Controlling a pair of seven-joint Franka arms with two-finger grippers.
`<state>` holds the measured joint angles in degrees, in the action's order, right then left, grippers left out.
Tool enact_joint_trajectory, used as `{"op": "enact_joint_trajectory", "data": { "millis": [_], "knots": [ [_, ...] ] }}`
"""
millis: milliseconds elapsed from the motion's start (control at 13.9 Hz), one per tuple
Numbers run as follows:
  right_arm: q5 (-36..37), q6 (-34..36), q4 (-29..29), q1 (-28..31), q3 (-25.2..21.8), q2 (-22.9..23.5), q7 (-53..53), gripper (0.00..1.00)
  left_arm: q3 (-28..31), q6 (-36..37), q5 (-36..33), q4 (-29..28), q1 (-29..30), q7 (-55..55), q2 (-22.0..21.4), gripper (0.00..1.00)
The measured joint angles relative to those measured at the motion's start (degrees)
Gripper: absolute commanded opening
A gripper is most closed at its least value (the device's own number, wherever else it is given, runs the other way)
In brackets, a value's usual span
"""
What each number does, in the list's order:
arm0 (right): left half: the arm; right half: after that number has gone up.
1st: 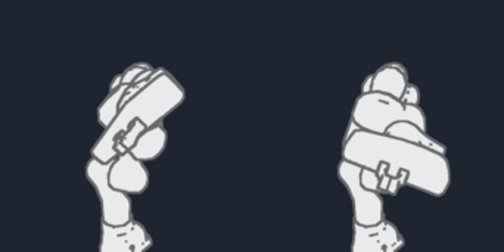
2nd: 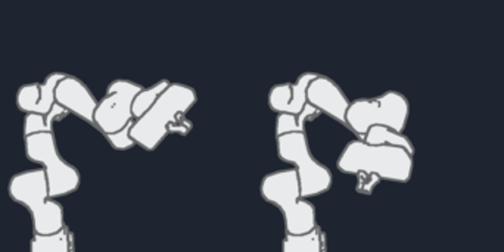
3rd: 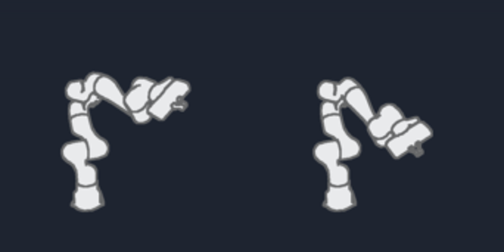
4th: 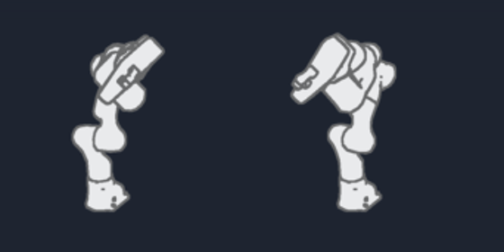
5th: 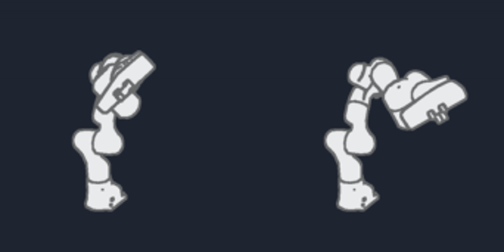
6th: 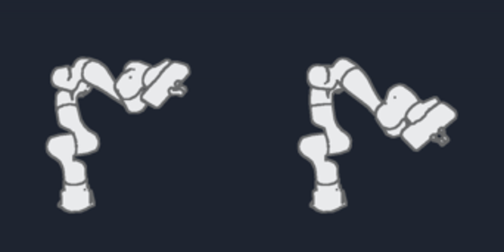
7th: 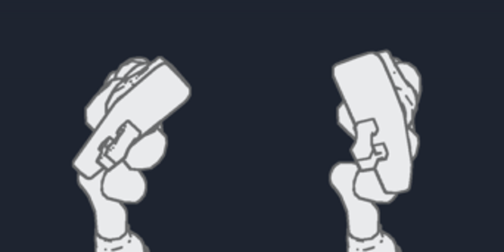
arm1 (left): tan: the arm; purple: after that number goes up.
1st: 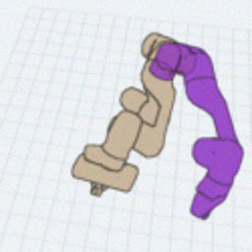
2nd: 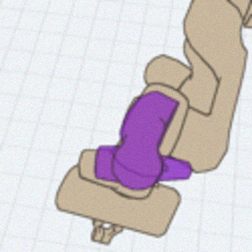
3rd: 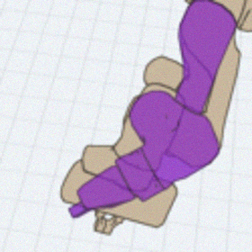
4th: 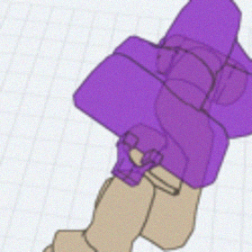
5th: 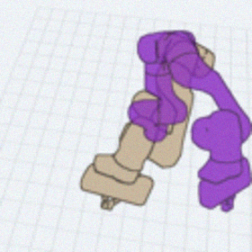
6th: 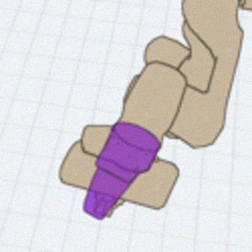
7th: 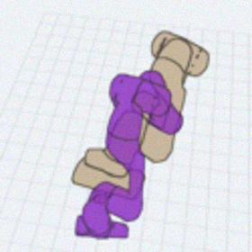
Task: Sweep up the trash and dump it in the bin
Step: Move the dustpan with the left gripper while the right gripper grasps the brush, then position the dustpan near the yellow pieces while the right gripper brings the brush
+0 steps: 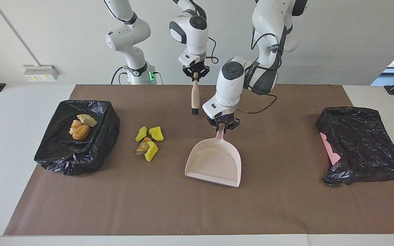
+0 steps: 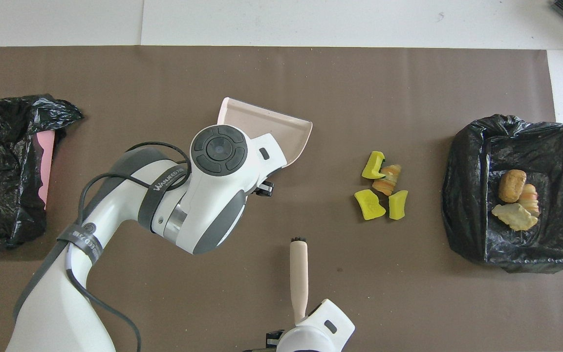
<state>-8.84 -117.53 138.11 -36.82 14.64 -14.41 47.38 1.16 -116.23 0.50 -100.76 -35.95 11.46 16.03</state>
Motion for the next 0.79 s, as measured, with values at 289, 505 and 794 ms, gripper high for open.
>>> {"op": "enact_joint_trajectory", "data": {
  "millis": [289,505,794],
  "knots": [
    [2.3,7.5,-3.4,11.4,-0.2,-2.0,-11.0,0.00,0.1,3.9,-0.6,-0.3,1.9,-21.3,-0.7,0.00],
    [4.1,11.6,-7.3,22.5,-0.4,-2.0,-23.4,0.00,0.1,4.4,-0.7,-1.5,2.8,-35.1,-0.8,0.00],
    [9.3,11.9,-9.5,37.3,-0.7,1.9,-40.4,0.00,-0.4,4.3,-2.5,-3.8,2.5,-45.0,-1.5,0.00]
  ]
}}
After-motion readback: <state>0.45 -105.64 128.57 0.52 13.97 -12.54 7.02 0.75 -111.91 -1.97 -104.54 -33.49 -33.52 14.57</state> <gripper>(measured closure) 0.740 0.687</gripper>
